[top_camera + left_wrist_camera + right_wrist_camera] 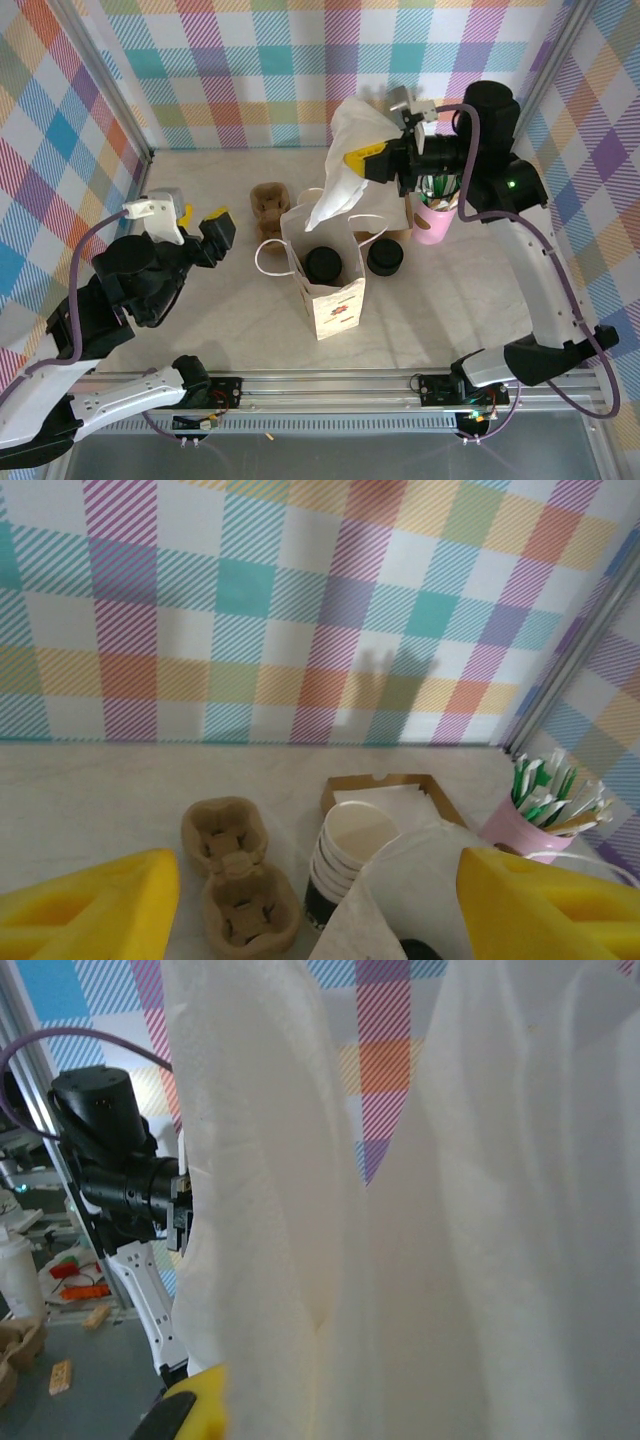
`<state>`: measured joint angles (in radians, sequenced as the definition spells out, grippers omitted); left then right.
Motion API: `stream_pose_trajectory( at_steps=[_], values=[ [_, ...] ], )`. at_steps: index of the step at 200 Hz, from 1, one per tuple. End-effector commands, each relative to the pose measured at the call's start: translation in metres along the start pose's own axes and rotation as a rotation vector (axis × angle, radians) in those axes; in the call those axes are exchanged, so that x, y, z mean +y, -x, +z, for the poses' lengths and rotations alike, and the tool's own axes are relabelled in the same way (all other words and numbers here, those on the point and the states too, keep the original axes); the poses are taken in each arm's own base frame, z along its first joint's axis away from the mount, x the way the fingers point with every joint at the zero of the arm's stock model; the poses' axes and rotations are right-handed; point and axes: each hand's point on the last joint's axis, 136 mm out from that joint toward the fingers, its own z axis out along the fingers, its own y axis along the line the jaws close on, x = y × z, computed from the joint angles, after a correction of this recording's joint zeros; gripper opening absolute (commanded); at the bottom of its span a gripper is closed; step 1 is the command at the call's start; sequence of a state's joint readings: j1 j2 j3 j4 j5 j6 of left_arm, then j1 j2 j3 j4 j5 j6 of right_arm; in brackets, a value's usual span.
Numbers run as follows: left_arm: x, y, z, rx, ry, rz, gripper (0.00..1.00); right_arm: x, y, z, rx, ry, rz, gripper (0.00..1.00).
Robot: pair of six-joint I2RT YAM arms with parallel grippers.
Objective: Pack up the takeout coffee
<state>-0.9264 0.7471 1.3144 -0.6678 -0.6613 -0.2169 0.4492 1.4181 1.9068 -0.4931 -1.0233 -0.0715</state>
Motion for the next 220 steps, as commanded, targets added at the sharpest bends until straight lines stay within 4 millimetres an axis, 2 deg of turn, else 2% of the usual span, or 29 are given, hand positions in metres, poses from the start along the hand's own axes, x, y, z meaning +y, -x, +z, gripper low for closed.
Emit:
stream_pose_trajectory(
  at_steps=[1, 43, 95, 137, 181, 220],
  values=[
    [0.013, 0.001, -0.003, 0.014, 0.065, 0.023, 0.73, 0.013, 0.002, 0.002, 0.016, 0.047, -0.073, 0.00],
    [0.016, -0.004, -0.005, 0.043, 0.070, 0.037, 0.73, 0.012, -0.010, 0.012, 0.050, 0.071, -0.093, 0.00],
    [0.021, -0.019, -0.007, 0.109, 0.090, 0.033, 0.73, 0.006, -0.033, 0.026, 0.113, 0.083, -0.123, 0.00],
    [0.020, -0.025, -0.003, 0.132, 0.097, 0.038, 0.73, -0.002, -0.060, 0.036, 0.207, 0.071, -0.148, 0.00],
    [0.011, -0.031, 0.006, 0.166, 0.090, 0.043, 0.73, -0.002, -0.073, 0.041, 0.234, 0.091, -0.134, 0.00],
    [0.015, -0.038, 0.007, 0.175, 0.113, 0.023, 0.73, -0.002, -0.089, 0.048, 0.254, 0.124, -0.086, 0.00]
  ],
)
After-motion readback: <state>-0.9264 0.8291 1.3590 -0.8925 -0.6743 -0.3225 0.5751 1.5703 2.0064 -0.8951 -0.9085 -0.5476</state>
